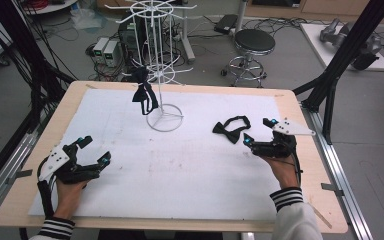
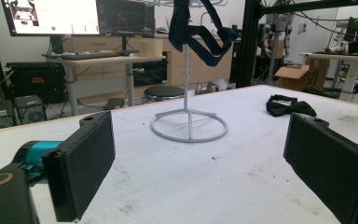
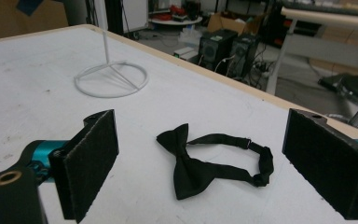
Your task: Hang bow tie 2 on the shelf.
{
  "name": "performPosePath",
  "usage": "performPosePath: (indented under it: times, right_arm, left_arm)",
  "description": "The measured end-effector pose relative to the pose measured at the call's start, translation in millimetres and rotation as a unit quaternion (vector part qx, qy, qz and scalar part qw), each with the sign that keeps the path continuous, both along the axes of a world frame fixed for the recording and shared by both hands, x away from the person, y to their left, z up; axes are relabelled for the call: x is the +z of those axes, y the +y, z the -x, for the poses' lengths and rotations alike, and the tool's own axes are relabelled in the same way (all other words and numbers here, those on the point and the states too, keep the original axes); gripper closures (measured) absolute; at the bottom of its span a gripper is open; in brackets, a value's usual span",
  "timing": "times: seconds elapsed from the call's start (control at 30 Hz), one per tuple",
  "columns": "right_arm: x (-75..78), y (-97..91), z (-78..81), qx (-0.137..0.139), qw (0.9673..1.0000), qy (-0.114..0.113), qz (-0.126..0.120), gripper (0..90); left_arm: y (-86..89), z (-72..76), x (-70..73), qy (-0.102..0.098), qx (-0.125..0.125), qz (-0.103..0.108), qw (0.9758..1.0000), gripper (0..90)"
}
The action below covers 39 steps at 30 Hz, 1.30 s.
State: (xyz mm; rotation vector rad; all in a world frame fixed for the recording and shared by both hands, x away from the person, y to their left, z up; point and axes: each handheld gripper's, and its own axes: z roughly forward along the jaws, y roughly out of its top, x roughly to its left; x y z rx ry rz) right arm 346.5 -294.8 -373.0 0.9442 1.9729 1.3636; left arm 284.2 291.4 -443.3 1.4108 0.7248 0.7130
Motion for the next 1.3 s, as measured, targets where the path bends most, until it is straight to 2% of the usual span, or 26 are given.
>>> performPosePath:
  times: [0.17,0.43,0.67,0.8,0.93,1.07,1.2,1.3]
  right_arm:
    - [6.9,-0.1,-20.5,0.006,0.9995,0.028,0.010,9.9]
    - [10.6,6.6,-40.7,0.031,0.9983,0.038,0.031,9.9]
    - [20.9,17.3,-53.6,0.064,0.9923,0.056,0.090,10.0]
    - [22.8,20.3,-63.3,0.065,0.9908,0.066,0.098,10.0]
    - [18.6,26.1,-75.9,0.069,0.9844,0.097,0.130,10.0]
    - [14.9,32.1,-83.4,0.079,0.9821,0.106,0.134,10.0]
    - [5.3,36.0,-88.9,0.082,0.9752,0.125,0.163,10.1]
    - [0.5,39.0,-92.6,0.088,0.9712,0.137,0.174,13.0]
  left_arm:
    - [1.4,1.2,-0.2,-0.002,0.003,0.003,1.0000,9.3]
    - [1.3,2.8,-0.5,-0.003,0.002,0.002,1.0000,9.3]
    - [0.0,2.7,-1.9,-0.003,-0.001,0.000,1.0000,9.3]
    - [1.0,2.2,-2.5,-0.003,0.002,0.002,1.0000,9.3]
    - [2.1,2.1,-3.1,-0.002,0.003,0.000,1.0000,9.3]
    - [1.8,2.1,-3.4,-0.001,0.002,-0.003,1.0000,9.3]
    - [0.9,2.3,-4.1,-0.002,0.000,-0.004,1.0000,9.3]
    - [-0.1,2.1,-5.0,-0.002,0.002,-0.005,1.0000,9.3]
